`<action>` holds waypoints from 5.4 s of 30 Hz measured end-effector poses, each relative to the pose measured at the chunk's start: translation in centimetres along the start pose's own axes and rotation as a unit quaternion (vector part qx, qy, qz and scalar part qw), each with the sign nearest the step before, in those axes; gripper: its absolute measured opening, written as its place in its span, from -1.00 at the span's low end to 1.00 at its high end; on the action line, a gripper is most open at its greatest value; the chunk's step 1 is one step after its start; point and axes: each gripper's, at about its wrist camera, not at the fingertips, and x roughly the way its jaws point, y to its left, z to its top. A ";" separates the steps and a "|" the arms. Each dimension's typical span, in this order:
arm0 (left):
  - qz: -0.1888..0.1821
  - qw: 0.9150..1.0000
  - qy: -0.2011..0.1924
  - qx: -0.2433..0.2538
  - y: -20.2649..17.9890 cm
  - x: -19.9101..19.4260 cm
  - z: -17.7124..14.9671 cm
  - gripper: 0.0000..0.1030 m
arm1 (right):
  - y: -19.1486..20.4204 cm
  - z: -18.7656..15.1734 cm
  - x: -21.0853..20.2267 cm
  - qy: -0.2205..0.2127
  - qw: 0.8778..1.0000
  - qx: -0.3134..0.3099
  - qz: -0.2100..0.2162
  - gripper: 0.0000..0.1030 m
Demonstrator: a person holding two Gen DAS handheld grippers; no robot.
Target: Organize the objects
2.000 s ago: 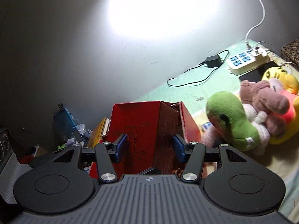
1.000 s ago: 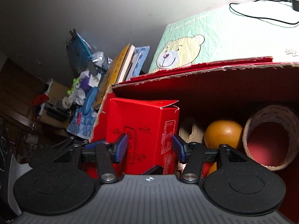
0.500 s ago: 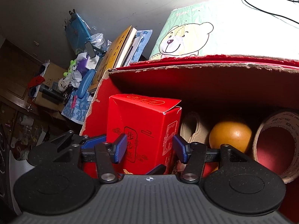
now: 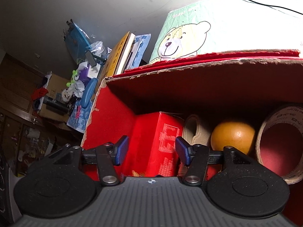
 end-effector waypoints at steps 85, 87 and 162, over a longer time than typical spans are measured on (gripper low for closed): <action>-0.010 0.999 -0.023 -0.047 0.4 -5.6 -1.2 0.88 | 4.3 -6.6 -9.3 -0.202 0.951 -0.045 -0.230 0.10; -0.012 0.998 -0.028 -0.046 0.2 -6.7 -1.6 0.88 | 4.8 -7.3 -10.0 -0.208 0.950 -0.047 -0.230 0.11; -0.016 0.999 0.038 -0.035 -1.1 -9.1 -4.5 0.93 | 8.5 -13.6 -12.5 -0.196 0.942 -0.057 -0.266 0.30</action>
